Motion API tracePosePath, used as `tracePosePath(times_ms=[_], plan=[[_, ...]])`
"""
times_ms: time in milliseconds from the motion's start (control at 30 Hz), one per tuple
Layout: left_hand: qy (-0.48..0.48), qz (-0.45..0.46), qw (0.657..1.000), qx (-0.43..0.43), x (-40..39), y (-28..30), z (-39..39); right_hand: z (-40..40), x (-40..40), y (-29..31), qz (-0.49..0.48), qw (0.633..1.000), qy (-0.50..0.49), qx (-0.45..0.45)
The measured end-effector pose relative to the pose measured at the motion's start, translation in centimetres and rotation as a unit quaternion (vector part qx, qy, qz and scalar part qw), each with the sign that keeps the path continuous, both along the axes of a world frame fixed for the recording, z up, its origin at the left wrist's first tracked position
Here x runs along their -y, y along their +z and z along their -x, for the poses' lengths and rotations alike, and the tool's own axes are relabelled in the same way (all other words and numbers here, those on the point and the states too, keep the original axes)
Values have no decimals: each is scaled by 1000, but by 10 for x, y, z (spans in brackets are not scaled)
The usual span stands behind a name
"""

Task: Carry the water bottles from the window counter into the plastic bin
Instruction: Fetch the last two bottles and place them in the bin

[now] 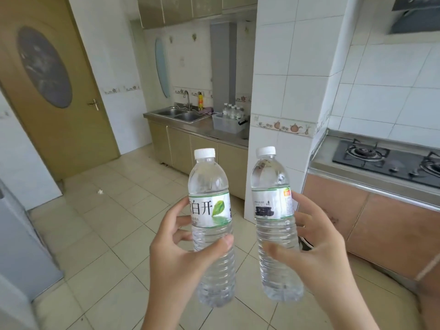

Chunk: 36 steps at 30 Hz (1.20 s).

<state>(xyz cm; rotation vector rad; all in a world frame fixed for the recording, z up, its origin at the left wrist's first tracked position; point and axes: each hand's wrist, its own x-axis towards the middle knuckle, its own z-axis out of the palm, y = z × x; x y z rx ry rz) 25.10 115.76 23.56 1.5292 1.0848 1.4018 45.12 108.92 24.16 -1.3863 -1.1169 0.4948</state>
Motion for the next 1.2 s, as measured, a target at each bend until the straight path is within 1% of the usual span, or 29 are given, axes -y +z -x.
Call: tracePosePath(times_ms=[300,500,800,1067,1200], plan=[[18,6,1000,-12,-129,-12,-3,-7,-142,-12,14,999,33,-1],[37,5,999,-11,-243,-23,-34,-36,-262,-23,12,998,57,-10],[88,19,996,1,-408,-19,-82,-88,-442,-20,-4,993,120,21],[80,32,996,2,-537,-25,-107,-114,-565,-27,12,992,123,28],[69,37,997,7,-612,-35,-111,-117,-632,-37,26,994,106,32]])
